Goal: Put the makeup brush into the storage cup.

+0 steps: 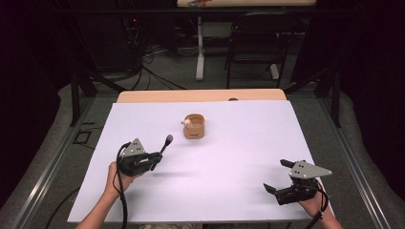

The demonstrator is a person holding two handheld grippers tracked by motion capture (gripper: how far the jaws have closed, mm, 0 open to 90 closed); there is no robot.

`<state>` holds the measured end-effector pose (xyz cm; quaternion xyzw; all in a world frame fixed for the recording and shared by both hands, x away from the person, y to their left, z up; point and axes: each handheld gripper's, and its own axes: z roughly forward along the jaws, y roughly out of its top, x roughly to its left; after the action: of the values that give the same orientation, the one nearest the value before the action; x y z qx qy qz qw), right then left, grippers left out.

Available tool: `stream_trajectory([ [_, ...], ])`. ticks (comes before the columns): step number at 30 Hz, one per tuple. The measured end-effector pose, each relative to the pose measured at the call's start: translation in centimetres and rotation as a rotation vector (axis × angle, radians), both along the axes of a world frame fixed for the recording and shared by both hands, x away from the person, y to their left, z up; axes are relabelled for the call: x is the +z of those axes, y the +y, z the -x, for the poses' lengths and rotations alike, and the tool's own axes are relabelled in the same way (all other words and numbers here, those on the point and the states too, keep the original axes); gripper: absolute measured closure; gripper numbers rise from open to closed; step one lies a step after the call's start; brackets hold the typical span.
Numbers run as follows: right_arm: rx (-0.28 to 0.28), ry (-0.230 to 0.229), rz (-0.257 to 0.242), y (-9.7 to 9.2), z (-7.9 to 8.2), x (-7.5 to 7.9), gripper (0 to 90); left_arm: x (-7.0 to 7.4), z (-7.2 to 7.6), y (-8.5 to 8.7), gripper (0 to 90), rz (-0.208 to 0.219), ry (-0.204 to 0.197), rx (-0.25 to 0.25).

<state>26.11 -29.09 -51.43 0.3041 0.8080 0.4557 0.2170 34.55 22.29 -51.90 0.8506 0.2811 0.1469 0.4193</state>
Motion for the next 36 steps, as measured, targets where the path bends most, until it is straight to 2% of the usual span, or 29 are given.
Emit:
stream_trajectory([
  [7,0.004,-0.008,-0.018,-0.1,0.0,-0.1,0.0,0.2,0.0,0.3,79.4,0.031,-0.021,0.022],
  [11,0.008,-0.036,-0.062,-0.3,0.0,-0.1,0.0,0.3,0.0,0.2,79.3,0.049,-0.023,0.033],
  [12,0.009,-0.042,-0.088,-0.5,-0.1,-0.1,0.0,0.3,0.0,0.2,79.4,0.05,-0.023,0.035],
  [16,0.01,-0.042,-0.113,-0.6,-0.2,-0.2,0.0,0.3,-0.1,0.0,79.4,0.049,-0.038,0.043],
  [25,0.014,-0.029,-0.1,-0.4,-0.4,-0.5,0.0,0.3,-0.7,-0.2,79.4,0.075,-0.056,0.066],
  [34,0.018,-0.023,-0.067,-0.1,-0.4,-0.7,0.0,0.4,-1.6,-1.3,79.4,0.093,-0.067,0.083],
  [36,0.015,-0.024,-0.064,-0.1,-0.4,-0.7,0.0,0.5,-1.8,-1.7,79.4,0.085,-0.073,0.086],
])
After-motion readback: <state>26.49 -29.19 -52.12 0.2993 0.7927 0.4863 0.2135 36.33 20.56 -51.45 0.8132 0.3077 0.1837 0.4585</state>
